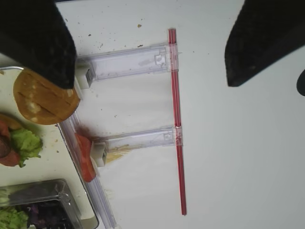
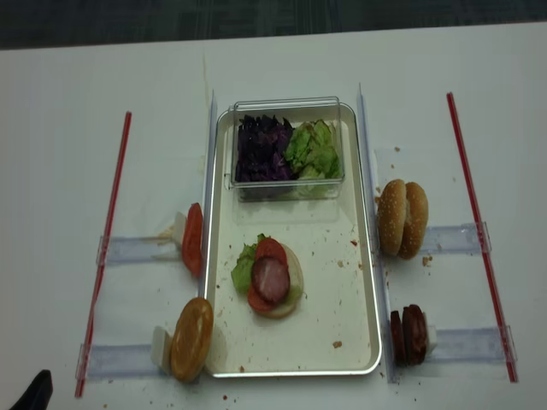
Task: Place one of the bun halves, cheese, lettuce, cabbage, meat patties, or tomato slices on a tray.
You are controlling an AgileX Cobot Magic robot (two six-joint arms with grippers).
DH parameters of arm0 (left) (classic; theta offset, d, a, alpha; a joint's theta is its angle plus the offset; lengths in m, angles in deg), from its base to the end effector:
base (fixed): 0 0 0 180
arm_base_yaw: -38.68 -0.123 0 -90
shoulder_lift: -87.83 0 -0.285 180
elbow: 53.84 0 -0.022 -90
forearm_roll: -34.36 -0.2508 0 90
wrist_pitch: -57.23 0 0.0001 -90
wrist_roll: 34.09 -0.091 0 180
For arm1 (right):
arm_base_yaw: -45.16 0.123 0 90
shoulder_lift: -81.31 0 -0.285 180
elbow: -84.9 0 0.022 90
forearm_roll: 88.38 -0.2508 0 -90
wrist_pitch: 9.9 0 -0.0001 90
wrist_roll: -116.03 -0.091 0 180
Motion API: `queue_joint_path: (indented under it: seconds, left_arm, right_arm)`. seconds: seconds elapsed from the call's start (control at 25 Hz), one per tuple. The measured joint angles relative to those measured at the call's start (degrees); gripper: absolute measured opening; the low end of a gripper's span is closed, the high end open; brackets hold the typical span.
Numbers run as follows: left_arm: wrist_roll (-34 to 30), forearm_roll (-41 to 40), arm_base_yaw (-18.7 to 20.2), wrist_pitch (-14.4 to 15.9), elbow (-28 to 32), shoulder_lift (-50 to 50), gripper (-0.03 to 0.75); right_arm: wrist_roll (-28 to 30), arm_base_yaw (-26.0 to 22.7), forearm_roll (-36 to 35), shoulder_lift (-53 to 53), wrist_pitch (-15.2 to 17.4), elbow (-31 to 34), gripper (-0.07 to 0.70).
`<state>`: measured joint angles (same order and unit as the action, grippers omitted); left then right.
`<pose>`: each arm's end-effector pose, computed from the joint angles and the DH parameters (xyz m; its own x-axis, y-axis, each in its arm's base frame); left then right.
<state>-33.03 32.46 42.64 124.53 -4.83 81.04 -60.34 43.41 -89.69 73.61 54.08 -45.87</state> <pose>-0.0116 0.0036 0.2661 -0.5449 0.0320 -0.8379 0.0404 0.9991 0.0119 -0.0062 0.0021 0.2697 -0.5133 -0.0376 -0.8574 -0.0145 0.9993 -0.0352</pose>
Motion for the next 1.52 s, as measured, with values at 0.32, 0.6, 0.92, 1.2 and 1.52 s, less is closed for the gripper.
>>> queue_joint_path:
  seconds: [0.32, 0.6, 0.92, 1.2, 1.52]
  left_arm:
    - [0.0, 0.0, 0.0, 0.0, 0.0, 0.0, 0.616]
    - [0.0, 0.0, 0.0, 0.0, 0.0, 0.0, 0.616]
    - [0.0, 0.0, 0.0, 0.0, 0.0, 0.0, 0.616]
    - [0.0, 0.0, 0.0, 0.0, 0.0, 0.0, 0.616]
    - [0.0, 0.0, 0.0, 0.0, 0.0, 0.0, 0.616]
  right_arm:
    - [0.0, 0.0, 0.0, 0.7, 0.0, 0.0, 0.591]
    - [-0.1, 0.1, 0.0, 0.7, 0.0, 0.0, 0.59]
    - [-0.1, 0.1, 0.0, 0.7, 0.0, 0.0, 0.59]
    - [-0.3, 0.2, 0.0, 0.7, 0.0, 0.0, 0.59]
    - [-1.2, 0.2, 0.0, 0.7, 0.0, 0.0, 0.59]
